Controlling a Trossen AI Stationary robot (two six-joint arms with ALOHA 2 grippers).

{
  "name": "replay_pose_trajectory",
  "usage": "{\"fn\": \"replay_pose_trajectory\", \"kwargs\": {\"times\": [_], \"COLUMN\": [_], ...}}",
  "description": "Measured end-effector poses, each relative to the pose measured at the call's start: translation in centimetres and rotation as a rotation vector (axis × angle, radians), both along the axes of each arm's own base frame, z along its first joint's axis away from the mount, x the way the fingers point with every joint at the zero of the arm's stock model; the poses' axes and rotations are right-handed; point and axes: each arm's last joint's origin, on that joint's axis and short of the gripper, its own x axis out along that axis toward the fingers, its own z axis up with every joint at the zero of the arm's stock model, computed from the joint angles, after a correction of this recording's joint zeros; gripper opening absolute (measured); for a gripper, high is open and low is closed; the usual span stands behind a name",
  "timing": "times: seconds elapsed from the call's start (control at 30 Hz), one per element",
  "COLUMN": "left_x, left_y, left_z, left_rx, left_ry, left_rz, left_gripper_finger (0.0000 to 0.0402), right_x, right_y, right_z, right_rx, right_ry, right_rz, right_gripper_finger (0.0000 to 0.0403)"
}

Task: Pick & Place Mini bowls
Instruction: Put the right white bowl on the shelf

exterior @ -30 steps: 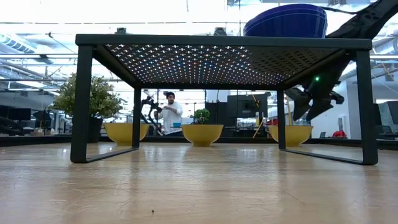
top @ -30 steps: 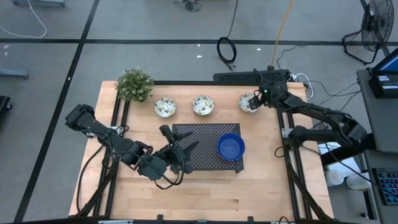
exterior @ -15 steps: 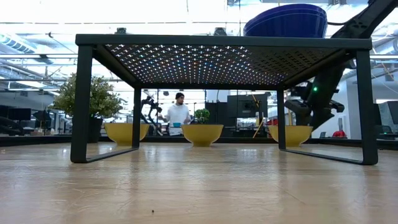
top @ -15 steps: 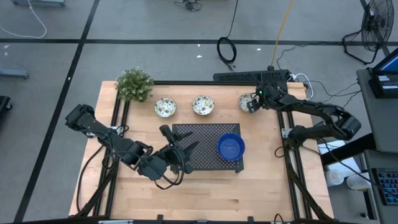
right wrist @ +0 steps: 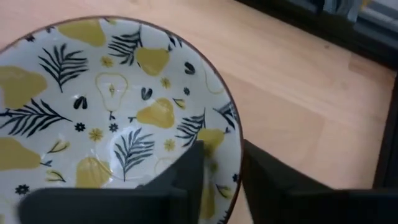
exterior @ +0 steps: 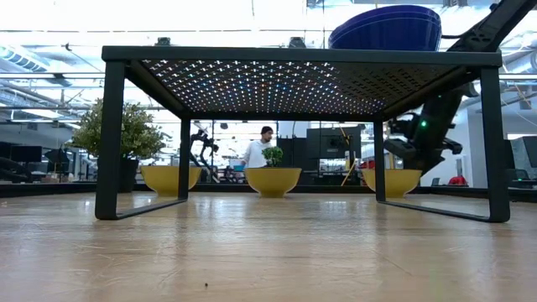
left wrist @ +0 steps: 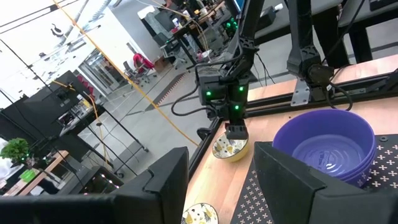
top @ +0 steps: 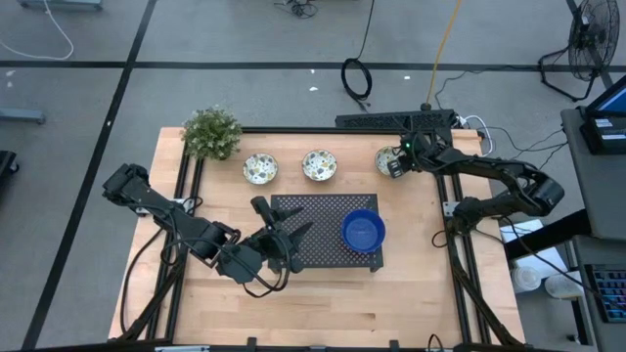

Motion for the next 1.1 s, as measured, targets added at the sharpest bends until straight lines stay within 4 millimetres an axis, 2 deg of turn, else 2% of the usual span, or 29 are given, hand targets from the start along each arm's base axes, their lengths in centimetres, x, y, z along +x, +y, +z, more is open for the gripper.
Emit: {"fn": "replay_pose_trajectory", "kwargs": {"times": [0.13, 0.33, 0.5, 0.63, 0.73, 0.9, 1.1], "left_x": [0.0, 0.1, 0.4, 0.7, 1.1, 2.1, 3.4], "left_y": [0.0, -0.1, -0.4, -0.6, 0.0, 2.1, 5.3], "left_z": [0.0, 0.2, 0.5, 0.5, 0.5, 0.5, 0.2], "left_rx": [0.000, -0.045, -0.101, -0.142, -0.216, -0.311, -0.365], "left_ry": [0.000, -0.038, -0.050, -0.041, -0.064, -0.119, -0.160], "left_rz": [0.000, -0.028, -0.167, -0.290, -0.316, -0.240, -0.145], "left_gripper_finger": [0.0186, 0.0186, 0.0186, 0.0187, 0.0186, 0.0186, 0.0186], "right_x": [0.3, 1.0, 1.4, 1.5, 1.6, 2.1, 3.1], "right_y": [-0.3, -0.4, 0.4, 2.0, 3.7, 7.1, 11.1], "right_z": [0.5, 2.1, 4.9, 7.0, 8.7, 11.6, 13.6], "right_rx": [-0.049, -0.176, -0.331, -0.427, -0.523, -0.723, -0.919], "right_ry": [-0.019, -0.104, -0.214, -0.263, -0.304, -0.387, -0.423], "right_rz": [0.054, 0.167, 0.232, 0.302, 0.351, 0.432, 0.483], "right_gripper_finger": [0.0015, 0.0005, 0.0004, 0.0003, 0.0002, 0.0001, 0.0001]}}
